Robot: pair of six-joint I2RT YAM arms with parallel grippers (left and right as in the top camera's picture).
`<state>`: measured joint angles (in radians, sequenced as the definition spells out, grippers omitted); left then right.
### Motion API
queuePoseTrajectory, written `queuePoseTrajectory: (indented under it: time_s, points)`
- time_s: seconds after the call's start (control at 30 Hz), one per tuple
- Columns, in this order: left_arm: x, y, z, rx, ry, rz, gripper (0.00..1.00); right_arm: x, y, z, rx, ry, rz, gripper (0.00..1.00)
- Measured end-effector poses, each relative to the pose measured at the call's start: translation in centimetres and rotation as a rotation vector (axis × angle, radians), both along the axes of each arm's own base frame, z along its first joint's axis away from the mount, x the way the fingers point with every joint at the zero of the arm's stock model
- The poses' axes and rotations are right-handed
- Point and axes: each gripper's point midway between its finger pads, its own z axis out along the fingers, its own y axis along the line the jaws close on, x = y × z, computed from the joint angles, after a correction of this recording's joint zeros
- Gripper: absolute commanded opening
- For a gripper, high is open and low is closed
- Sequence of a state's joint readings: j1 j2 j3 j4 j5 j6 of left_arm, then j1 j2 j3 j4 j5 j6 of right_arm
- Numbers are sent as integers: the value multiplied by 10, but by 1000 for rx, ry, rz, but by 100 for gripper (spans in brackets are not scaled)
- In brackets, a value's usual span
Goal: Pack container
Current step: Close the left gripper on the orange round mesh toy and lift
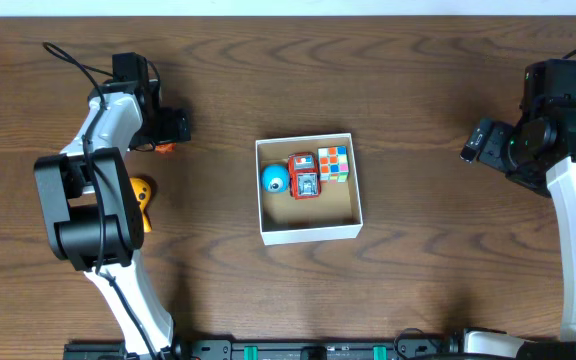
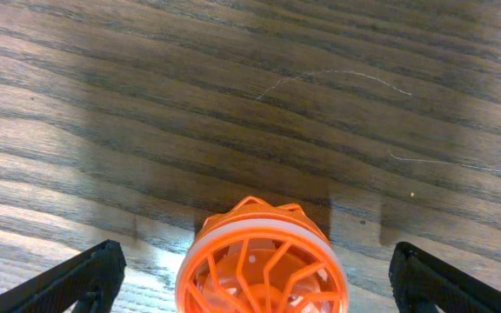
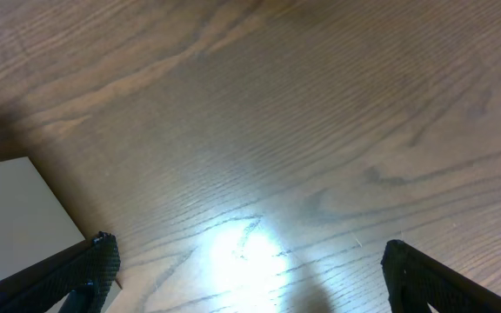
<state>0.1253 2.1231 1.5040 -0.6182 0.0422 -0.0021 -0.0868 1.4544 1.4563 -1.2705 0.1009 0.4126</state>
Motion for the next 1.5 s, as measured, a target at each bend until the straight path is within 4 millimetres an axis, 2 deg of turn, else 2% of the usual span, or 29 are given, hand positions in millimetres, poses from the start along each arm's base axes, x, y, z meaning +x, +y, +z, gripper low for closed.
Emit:
queuePoseTrajectory:
  time_s: [0.47,0.77,0.83,0.93,1.07,1.17,1.4,1.5]
  points:
    - [3,-1,-7,-7,0,-2,99,-1,0,0,0,4,0,99]
    - [2,-2,-7,-10,2,-5,62,-3,0,-1,1,12,0,99]
    - [2,-2,-7,-10,3,-5,59,-3,0,-1,1,12,0,99]
    - [2,-2,-7,-10,3,-3,48,-3,0,-1,1,12,0,99]
    - [1,-2,-7,-9,6,-6,47,-3,0,-1,1,12,0,99]
    - [1,-2,-7,-10,9,-6,41,-3,0,-1,1,12,0,99]
    - [-2,-2,-5,-11,18,-6,21,-3,0,-1,0,12,4,99]
    - [-5,-4,4,-9,19,-10,12,-3,0,-1,-2,12,9,99]
